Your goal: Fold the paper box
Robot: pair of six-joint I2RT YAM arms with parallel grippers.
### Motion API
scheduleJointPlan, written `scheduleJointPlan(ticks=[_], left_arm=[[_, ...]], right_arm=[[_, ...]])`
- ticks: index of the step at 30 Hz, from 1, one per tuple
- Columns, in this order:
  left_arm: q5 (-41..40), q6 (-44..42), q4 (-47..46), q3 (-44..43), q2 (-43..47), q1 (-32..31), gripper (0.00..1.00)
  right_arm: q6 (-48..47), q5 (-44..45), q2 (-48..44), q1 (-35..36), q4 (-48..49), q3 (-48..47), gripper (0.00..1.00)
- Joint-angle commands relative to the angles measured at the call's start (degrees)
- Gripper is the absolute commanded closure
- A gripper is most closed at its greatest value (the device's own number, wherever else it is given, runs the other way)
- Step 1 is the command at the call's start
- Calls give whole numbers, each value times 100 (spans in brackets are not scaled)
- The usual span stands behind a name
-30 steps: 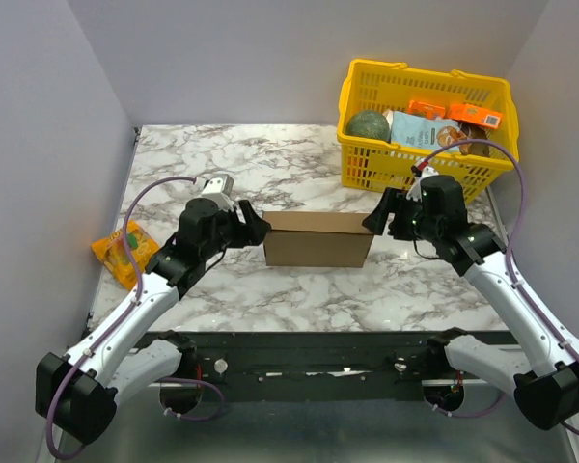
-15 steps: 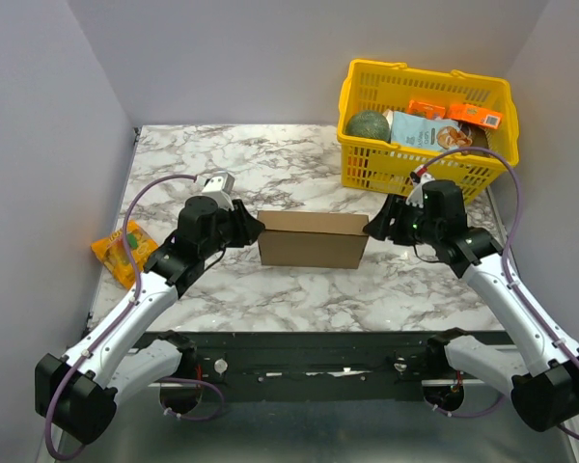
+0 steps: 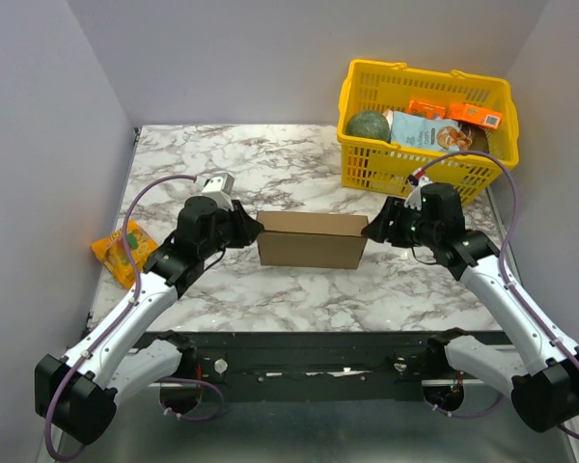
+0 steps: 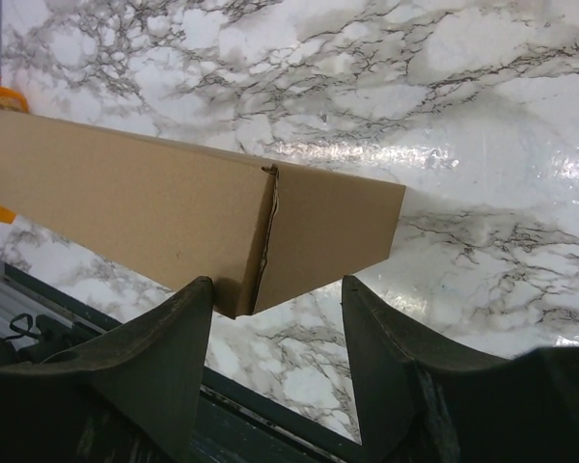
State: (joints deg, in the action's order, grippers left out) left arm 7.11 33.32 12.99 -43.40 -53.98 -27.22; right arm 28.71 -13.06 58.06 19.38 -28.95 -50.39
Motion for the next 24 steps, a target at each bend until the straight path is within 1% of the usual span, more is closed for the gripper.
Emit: scheduleJointPlan(ticks=[1, 5, 6, 11, 14, 16, 17, 19, 21, 24], left_arm=[[-359, -150, 765, 226, 98, 42, 82], [-1087, -414, 1187, 191, 194, 42, 83], [-1133, -440, 1214, 209, 203, 42, 83], [-1072, -449, 1153, 323, 133, 42, 89], [-958, -362, 1030, 402, 203, 42, 89], [-914, -326, 1003, 385, 273, 42, 88], [-905, -318, 995, 367, 326, 42, 85], [-887, -300, 1003, 323, 361, 42, 82], [-852, -300, 995, 253, 388, 42, 69], [-773, -300, 942, 148, 414, 42, 57]], right_arm=[[12, -65, -49, -30, 82, 143, 37], [12, -109, -84, -30, 117, 170, 37], [12, -109, -85, -30, 118, 161, 37], [3, -109, -111, -30, 126, 205, 37], [38, -258, -172, -30, 249, 275, 37], [47, -521, -225, -30, 406, 319, 37], [99, -618, -251, -30, 477, 354, 37], [187, -864, -287, -30, 670, 424, 37], [284, -926, -348, -30, 715, 442, 37], [320, -839, -471, -30, 707, 434, 35]])
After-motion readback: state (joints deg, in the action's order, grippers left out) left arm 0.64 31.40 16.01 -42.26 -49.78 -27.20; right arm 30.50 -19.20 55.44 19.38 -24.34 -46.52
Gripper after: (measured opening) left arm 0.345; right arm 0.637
